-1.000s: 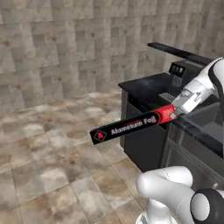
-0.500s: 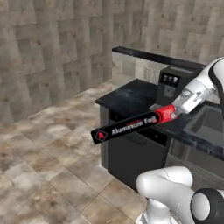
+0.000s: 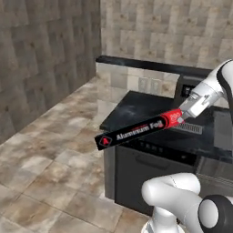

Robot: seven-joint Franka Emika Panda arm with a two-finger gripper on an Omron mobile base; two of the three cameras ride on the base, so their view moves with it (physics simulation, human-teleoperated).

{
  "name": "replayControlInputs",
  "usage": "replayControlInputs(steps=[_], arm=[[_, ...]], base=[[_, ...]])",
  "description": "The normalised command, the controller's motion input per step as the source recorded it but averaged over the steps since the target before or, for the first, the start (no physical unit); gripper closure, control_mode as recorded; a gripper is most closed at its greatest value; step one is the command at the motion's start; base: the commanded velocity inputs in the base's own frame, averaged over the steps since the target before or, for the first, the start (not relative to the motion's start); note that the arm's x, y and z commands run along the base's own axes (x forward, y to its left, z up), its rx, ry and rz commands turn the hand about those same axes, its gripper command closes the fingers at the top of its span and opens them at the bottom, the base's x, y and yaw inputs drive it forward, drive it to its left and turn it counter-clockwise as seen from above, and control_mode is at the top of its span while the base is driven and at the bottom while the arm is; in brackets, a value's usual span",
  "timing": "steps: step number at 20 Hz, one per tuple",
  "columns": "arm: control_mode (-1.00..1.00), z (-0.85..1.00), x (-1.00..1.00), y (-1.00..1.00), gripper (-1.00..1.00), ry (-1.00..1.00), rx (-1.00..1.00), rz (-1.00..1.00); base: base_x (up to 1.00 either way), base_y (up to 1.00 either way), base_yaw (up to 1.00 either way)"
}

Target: Retrieve the tupperware and aluminum foil from the cabinet and place them on the dining counter near the plate with lime and avocado to prepare for storing leftovers.

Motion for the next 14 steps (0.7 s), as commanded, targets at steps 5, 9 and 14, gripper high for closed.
replayControlInputs(steps=[5,9,14], arm=[[1.0,0.0,0.0,0.0,1.0,0.0,0.0,0.0],[1.0,0.0,0.0,0.0,1.0,0.0,0.0,0.0],[1.0,0.0,0.0,0.0,1.0,0.0,0.0,0.0]], base=[[0.49,1.0,-0.43],[0.38,1.0,-0.37],[0.41,1.0,-0.34]])
